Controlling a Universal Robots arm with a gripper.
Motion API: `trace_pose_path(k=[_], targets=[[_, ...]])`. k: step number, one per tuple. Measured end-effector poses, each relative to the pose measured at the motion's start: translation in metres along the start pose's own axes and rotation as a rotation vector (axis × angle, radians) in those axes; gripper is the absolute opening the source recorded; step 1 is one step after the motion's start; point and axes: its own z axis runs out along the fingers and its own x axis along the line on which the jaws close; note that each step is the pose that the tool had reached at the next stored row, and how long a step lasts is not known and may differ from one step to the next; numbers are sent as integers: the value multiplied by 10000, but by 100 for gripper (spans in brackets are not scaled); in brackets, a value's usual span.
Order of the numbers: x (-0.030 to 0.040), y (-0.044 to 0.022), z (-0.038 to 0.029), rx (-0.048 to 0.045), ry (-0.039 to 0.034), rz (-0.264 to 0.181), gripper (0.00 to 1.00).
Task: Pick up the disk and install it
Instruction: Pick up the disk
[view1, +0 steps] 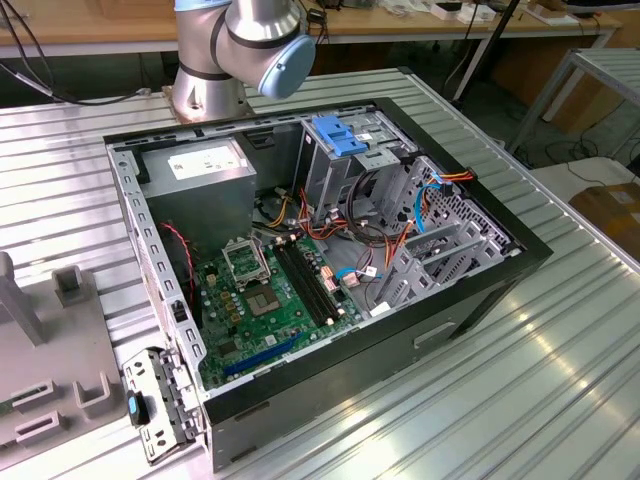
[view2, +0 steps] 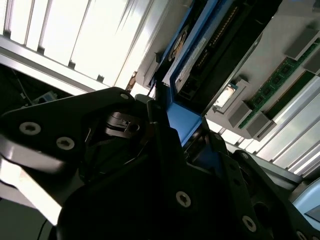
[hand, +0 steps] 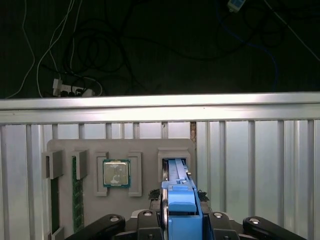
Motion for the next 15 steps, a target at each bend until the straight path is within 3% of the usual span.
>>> trace_pose_path(k=[15], targets=[[0, 0, -4, -6, 2, 127, 37]])
